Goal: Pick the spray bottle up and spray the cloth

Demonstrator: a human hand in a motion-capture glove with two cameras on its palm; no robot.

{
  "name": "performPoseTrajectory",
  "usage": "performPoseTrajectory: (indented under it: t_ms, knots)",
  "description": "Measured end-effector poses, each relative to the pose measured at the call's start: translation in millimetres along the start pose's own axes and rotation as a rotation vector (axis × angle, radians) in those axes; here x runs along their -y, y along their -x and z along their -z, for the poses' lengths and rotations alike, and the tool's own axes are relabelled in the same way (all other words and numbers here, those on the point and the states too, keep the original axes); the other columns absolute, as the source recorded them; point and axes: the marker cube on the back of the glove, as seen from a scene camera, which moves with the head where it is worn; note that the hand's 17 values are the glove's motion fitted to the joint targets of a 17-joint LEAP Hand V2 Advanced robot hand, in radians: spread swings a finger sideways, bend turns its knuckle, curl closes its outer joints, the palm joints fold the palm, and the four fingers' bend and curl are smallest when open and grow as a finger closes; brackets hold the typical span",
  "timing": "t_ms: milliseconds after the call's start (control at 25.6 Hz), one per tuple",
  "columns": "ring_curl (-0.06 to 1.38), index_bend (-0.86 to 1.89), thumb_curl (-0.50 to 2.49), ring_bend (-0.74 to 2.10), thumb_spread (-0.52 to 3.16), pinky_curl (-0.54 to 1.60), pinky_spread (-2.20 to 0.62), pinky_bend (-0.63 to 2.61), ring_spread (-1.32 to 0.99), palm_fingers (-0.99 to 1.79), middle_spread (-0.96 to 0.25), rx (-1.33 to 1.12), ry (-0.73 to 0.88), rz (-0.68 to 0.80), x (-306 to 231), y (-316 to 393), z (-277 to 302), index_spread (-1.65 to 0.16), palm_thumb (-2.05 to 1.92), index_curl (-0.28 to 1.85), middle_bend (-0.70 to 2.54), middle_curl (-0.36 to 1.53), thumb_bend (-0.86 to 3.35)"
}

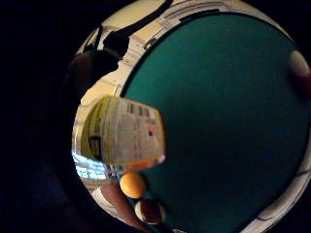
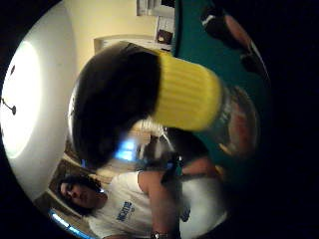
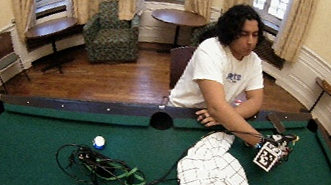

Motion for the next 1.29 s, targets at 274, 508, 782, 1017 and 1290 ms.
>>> performPoseTrajectory:
  t_ms: [274,508,782,1017,1290]
  knots:
    - [0.40,0.06,0.59,0.55,0.89,0.39,0.10,0.50,-0.16,0.37,-0.16,-0.379,0.032,-0.007,-35,-14,26,-0.37,0.49,0.45,0.20,0.42,-0.08]
    - [0.37,0.06,0.52,0.52,0.92,0.39,0.16,0.52,-0.16,0.27,-0.16,-0.402,0.020,-0.045,-57,-3,44,-0.39,0.41,0.37,0.18,0.39,-0.06]
    - [0.34,0.08,0.46,0.46,0.93,0.38,0.19,0.53,-0.14,0.19,-0.16,-0.496,0.028,-0.014,-97,9,51,-0.40,0.35,0.31,0.20,0.38,-0.05]
    - [0.34,0.04,0.42,0.50,0.93,0.39,0.21,0.58,-0.13,0.09,-0.13,-0.646,0.167,0.024,-139,25,58,-0.40,0.29,0.24,0.20,0.38,-0.05]
    - [0.33,0.12,0.39,0.48,0.93,0.37,0.22,0.57,-0.11,0.11,-0.11,-0.771,0.258,0.082,-171,59,82,-0.40,0.25,0.22,0.21,0.37,-0.04]
